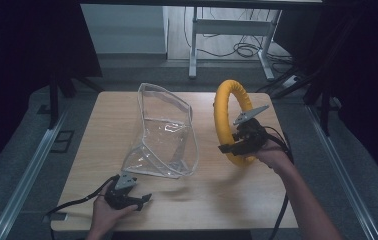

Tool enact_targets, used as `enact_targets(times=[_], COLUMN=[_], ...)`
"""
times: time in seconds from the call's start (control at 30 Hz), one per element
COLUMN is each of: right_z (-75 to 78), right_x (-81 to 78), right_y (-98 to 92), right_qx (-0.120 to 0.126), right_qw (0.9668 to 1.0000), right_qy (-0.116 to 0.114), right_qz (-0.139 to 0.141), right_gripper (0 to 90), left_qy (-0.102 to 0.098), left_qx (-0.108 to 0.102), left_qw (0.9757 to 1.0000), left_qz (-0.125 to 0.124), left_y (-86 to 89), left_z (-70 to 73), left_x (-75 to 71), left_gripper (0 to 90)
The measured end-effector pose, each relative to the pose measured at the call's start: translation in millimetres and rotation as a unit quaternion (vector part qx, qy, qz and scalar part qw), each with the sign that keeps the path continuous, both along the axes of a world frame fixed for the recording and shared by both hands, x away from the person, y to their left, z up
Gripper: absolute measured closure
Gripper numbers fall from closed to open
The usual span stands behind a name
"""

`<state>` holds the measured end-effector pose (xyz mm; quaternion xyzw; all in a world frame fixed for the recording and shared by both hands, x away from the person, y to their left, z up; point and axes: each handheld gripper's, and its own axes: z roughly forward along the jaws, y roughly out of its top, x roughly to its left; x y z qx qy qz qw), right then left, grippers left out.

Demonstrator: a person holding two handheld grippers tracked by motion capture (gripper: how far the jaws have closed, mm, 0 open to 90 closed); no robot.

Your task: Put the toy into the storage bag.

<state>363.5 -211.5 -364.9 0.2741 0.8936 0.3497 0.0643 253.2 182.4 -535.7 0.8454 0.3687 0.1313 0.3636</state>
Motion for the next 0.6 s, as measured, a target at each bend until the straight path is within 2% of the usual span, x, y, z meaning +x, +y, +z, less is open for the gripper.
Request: enact_targets(times=[0.6], right_z=[19.7], right_x=[-6.4], right_y=[2.0], right_qx=[0.048], right_qw=[0.9983], right_qy=[-0.033], right_qz=[0.004], right_gripper=[50.0], left_qy=[0.001], left_qx=[0.0], left_qw=[1.0], left_qz=[0.0], left_y=[-0.3], left_z=[0.1], left_x=[-0.2], left_gripper=[18.8])
